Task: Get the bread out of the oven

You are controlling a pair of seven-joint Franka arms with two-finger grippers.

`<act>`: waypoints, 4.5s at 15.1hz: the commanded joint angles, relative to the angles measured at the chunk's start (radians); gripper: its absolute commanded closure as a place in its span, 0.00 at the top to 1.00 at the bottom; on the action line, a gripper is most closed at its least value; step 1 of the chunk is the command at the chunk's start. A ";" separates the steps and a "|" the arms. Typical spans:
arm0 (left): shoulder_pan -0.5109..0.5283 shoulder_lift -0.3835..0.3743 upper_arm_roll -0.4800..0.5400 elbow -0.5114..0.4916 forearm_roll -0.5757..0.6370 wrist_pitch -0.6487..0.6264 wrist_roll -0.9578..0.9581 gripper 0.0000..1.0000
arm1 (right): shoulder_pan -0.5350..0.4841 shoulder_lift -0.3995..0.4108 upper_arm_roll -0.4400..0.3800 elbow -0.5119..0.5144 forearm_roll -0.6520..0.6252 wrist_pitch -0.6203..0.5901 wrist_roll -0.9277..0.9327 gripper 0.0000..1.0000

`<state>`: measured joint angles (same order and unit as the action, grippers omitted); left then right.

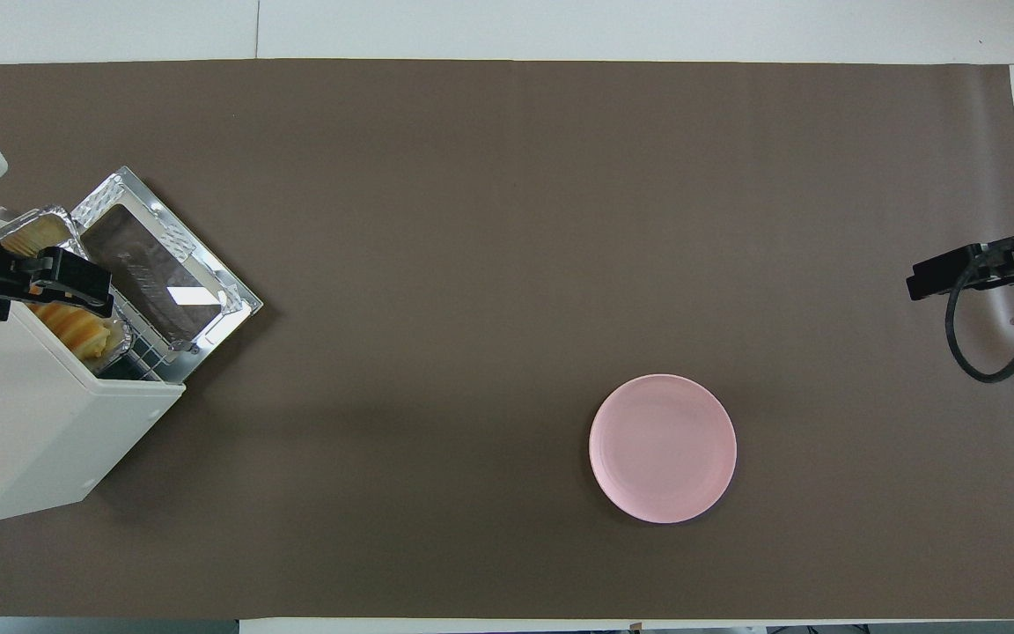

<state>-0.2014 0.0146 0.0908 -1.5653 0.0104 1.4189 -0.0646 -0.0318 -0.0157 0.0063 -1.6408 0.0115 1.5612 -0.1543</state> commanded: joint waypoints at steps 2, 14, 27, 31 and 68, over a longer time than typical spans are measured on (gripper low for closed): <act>0.011 -0.035 -0.003 -0.042 -0.010 0.023 0.016 1.00 | -0.008 -0.024 0.003 -0.025 0.013 -0.006 -0.001 1.00; 0.014 -0.015 0.003 -0.032 -0.009 0.072 -0.045 1.00 | -0.008 -0.024 0.004 -0.025 0.013 -0.006 -0.001 1.00; 0.014 0.367 0.010 0.223 0.117 0.135 -0.239 1.00 | -0.010 -0.024 0.003 -0.025 0.013 -0.006 -0.001 1.00; 0.017 0.340 0.012 0.058 0.183 0.256 -0.325 1.00 | -0.010 -0.024 0.003 -0.025 0.013 -0.006 -0.001 1.00; -0.513 0.355 0.030 -0.035 0.164 0.422 -0.303 0.00 | -0.013 -0.027 -0.003 -0.022 0.012 -0.003 0.001 1.00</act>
<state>-0.6545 0.3503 0.1018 -1.5882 0.1886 1.8145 -0.3693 -0.0326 -0.0187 -0.0013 -1.6408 0.0115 1.5612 -0.1540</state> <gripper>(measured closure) 0.987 0.000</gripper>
